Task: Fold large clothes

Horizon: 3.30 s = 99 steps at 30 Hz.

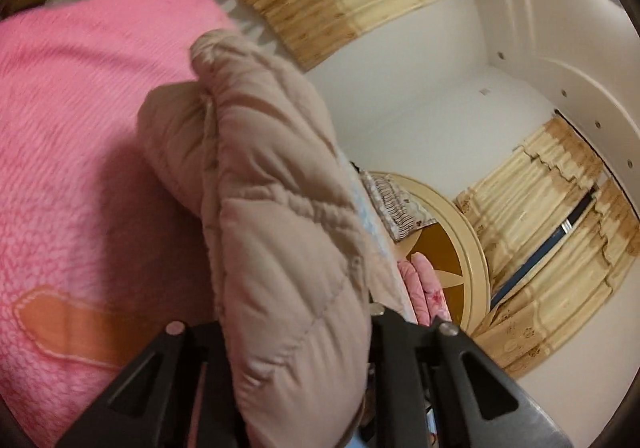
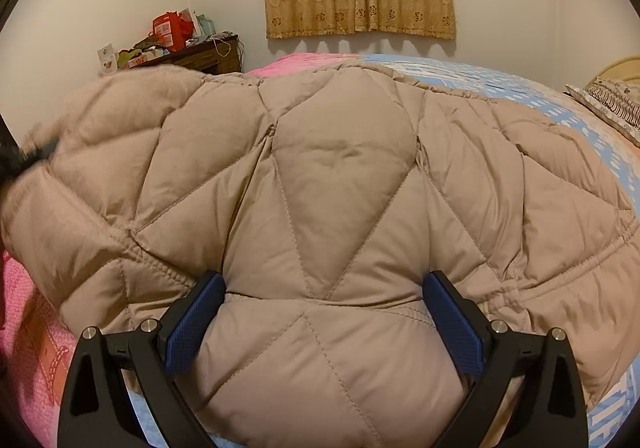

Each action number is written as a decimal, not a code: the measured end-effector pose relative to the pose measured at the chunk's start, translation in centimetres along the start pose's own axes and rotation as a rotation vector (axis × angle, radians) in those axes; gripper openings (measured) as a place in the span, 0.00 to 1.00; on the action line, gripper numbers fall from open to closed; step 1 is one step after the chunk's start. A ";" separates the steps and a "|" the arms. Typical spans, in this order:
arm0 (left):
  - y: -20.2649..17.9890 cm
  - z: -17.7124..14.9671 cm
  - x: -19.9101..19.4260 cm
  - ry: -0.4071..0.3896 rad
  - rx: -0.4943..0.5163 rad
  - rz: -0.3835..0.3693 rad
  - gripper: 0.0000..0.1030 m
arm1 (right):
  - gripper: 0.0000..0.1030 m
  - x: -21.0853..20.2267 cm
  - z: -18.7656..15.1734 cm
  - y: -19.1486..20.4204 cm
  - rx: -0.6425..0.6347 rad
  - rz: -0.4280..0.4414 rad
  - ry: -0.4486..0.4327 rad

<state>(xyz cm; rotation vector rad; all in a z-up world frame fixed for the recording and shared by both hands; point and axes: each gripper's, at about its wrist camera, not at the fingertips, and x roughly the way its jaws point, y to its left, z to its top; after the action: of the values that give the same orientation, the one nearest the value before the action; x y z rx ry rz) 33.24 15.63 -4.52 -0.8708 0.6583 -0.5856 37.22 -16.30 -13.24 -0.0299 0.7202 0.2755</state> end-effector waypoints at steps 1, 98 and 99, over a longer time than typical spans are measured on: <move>-1.3 0.2 0.3 0.001 0.016 -0.010 0.17 | 0.97 0.0 0.0 -0.1 0.002 0.001 0.000; -11.1 -8.5 14.2 0.275 0.686 0.384 1.00 | 0.08 -9.1 1.4 -24.3 0.427 0.126 0.145; -11.0 -9.1 14.6 0.288 0.702 0.398 1.00 | 0.07 -8.7 0.9 -24.7 0.443 0.127 0.148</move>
<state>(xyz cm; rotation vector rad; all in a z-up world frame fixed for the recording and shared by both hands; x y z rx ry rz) 34.08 -4.82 -3.73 0.0081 0.7881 -0.5283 37.93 -42.12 -8.55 0.4214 0.9192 0.2309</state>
